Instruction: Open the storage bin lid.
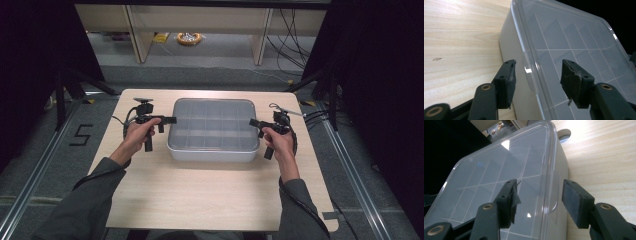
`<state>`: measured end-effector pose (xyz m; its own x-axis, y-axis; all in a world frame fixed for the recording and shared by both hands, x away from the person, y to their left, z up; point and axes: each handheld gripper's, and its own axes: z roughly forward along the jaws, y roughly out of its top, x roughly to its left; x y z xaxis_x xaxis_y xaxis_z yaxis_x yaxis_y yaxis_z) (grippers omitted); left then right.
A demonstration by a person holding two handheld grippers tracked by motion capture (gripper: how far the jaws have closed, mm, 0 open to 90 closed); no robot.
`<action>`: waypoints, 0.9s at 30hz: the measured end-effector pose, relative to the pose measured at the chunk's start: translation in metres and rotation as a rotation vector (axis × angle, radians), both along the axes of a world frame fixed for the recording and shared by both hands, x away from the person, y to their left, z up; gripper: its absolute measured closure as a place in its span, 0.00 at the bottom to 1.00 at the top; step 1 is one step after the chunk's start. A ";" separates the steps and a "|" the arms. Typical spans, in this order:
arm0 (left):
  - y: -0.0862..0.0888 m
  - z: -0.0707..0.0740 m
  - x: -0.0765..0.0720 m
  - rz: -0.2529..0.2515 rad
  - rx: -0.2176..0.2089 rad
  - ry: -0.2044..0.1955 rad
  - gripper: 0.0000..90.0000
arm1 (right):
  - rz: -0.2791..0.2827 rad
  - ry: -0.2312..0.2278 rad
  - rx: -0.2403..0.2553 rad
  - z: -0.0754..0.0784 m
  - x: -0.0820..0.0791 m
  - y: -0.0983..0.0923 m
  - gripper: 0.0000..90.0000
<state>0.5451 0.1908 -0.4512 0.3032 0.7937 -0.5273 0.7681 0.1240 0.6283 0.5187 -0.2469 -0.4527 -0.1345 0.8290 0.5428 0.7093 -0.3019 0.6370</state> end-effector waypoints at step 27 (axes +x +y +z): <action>-0.007 0.014 -0.009 0.032 0.036 -0.057 0.71 | -0.066 -0.078 0.055 0.019 -0.014 0.003 0.74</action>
<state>0.5365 0.1837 -0.4370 0.3058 0.8217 -0.4809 0.7271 0.1245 0.6751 0.5048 -0.2434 -0.4339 -0.1240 0.8068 0.5776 0.6355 -0.3825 0.6707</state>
